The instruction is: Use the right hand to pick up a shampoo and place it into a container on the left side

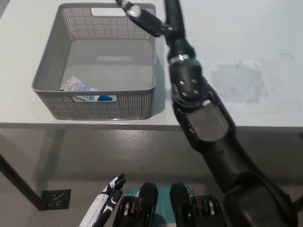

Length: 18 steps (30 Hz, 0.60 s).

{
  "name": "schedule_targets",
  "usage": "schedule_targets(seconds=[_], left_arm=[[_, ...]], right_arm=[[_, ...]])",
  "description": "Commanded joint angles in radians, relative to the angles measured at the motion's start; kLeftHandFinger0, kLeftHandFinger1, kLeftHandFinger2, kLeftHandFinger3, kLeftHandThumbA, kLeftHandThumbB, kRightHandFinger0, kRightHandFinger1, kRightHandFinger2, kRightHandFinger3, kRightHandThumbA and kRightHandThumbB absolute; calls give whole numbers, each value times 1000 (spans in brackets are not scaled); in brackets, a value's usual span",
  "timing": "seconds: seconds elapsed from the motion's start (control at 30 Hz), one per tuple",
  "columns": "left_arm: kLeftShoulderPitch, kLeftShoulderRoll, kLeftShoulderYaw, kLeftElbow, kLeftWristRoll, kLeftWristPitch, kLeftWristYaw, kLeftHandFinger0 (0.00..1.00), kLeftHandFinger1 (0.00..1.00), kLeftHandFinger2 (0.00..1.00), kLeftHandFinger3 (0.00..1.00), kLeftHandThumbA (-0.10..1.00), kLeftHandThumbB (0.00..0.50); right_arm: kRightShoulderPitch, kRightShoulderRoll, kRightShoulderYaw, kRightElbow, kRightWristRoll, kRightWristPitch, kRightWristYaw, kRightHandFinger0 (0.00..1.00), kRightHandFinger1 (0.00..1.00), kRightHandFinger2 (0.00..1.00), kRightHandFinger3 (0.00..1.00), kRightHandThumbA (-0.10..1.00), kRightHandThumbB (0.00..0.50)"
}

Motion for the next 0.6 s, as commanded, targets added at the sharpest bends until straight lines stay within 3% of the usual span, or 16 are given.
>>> schedule_targets(seconds=[0.0, 0.1, 0.33, 0.57], left_arm=[[-5, 26, -3, -40, 3, -8, -22, 1000, 1000, 1000, 1000, 1000, 217], [0, 28, -1, -41, 3, -12, -20, 1000, 1000, 1000, 1000, 1000, 216], [4, 23, 13, -19, -11, -27, -8, 1000, 1000, 1000, 1000, 1000, 241], [5, 12, 33, -10, -28, -18, 5, 1000, 1000, 1000, 1000, 1000, 257]], right_arm=[[182, -123, -56, -640, 43, 172, 124, 1000, 1000, 1000, 1000, 1000, 334], [325, -152, -59, -773, 86, 156, 141, 1000, 1000, 1000, 1000, 1000, 363], [645, -205, -48, -909, 118, 49, 149, 1000, 1000, 1000, 1000, 975, 374], [850, -245, -34, -807, 149, -67, 176, 1000, 1000, 1000, 1000, 995, 333]])
